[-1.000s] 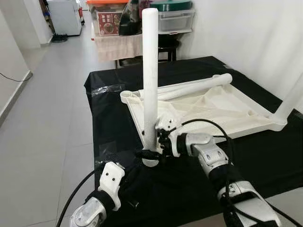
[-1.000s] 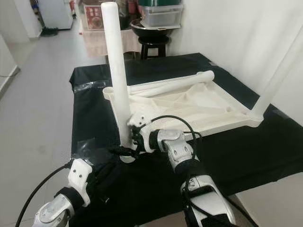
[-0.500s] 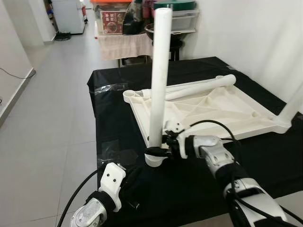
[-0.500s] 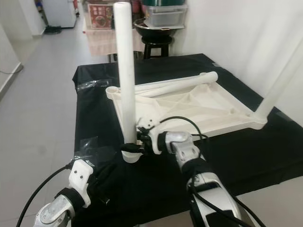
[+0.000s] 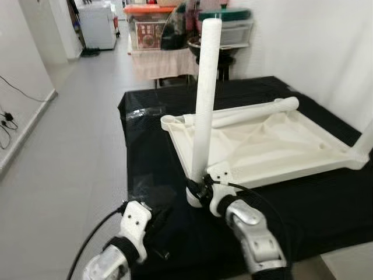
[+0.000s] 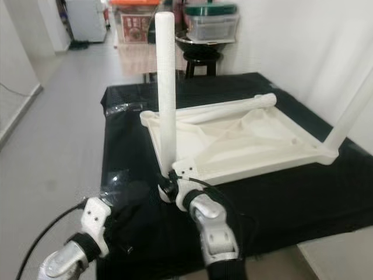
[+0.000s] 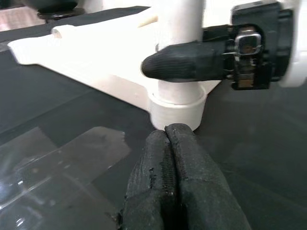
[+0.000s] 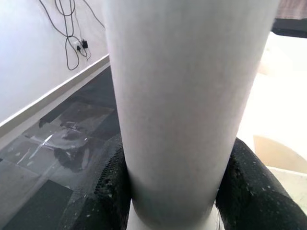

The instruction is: Building children table

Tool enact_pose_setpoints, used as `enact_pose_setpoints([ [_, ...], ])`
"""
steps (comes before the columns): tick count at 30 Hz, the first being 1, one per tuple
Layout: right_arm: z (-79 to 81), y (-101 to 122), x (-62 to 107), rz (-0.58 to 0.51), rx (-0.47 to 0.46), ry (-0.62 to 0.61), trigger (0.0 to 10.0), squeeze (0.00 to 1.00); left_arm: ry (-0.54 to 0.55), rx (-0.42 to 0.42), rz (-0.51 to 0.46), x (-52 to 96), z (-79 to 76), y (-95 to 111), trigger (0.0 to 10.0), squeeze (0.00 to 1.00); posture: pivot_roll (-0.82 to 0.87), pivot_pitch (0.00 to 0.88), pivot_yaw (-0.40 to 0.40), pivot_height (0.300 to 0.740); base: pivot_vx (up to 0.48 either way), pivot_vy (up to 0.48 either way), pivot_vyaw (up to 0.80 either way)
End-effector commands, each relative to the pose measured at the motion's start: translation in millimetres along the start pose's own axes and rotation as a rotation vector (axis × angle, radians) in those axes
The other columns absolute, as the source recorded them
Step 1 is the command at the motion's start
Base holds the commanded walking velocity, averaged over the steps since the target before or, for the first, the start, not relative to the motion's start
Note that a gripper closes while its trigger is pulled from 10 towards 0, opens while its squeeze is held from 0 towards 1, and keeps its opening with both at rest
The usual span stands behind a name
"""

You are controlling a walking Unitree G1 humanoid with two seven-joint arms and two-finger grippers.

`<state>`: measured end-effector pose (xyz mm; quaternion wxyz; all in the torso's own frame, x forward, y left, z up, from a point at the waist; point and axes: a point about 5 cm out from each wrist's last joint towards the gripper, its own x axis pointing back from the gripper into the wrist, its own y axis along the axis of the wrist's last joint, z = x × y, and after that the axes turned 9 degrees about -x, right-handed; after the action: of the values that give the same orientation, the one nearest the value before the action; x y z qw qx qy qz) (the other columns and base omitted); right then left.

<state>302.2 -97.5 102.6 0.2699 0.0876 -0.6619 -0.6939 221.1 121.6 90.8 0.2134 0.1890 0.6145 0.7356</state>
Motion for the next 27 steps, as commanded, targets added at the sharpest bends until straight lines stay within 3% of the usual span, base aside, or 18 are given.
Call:
enact_pose_setpoints([
  [1,-6.4,-21,2.8,0.102,0.013,-0.035,0.0,0.0,-0.001,-0.001,0.026,1.4,3.8,-5,10.0,0.0,-0.02,0.0,0.005,0.74,0.0,0.0,0.0],
  [3,-6.2,-21,2.5,0.098,0.016,-0.034,0.0,0.0,0.007,-0.003,0.025,1.2,4.5,-5,10.0,0.0,-0.02,0.0,0.005,0.74,0.0,0.0,0.0],
  [4,-7.1,-20,2.2,0.092,0.019,-0.039,10.0,0.0,0.014,-0.005,0.025,0.8,5.2,-5,10.0,0.0,-0.02,0.0,0.005,0.74,0.0,0.0,0.0],
  [6,-7.5,-19,2.2,0.074,0.008,-0.03,10.0,0.0,0.021,-0.008,0.025,0.6,5.8,-5,10.0,0.0,-0.02,0.0,0.005,0.74,0.0,0.0,0.0],
  [7,-3.8,-14,4.1,0.033,-0.007,-0.002,10.0,1.0,0.033,-0.008,0.027,0.4,7.0,-5,10.0,0.0,-0.02,0.0,0.007,0.74,0.0,0.0,0.0],
  [12,5.1,-4,18.2,-0.074,-0.061,0.079,10.0,1.0,0.075,-0.009,0.039,-0.1,11.3,-5,10.0,0.0,-0.04,0.0,0.015,0.74,0.0,0.0,0.0],
  [18,-1.9,-6,34.3,-0.109,-0.064,0.113,10.0,1.0,0.154,-0.027,0.05,3.0,18.5,-6,10.0,0.0,-0.05,0.0,0.026,0.74,0.0,0.0,0.0],
  [23,-6.8,-15,59.5,-0.148,-0.039,0.144,10.0,1.0,0.278,-0.07,0.086,6.8,26.0,-9,10.0,0.0,-0.09,0.0,0.045,0.74,0.0,0.0,0.0],
  [27,-8.5,-15,62.9,-0.166,-0.051,0.128,10.0,1.0,0.292,-0.072,0.095,7.3,26.5,-10,10.0,0.0,-0.09,0.0,0.048,0.74,0.0,0.0,0.0],
])
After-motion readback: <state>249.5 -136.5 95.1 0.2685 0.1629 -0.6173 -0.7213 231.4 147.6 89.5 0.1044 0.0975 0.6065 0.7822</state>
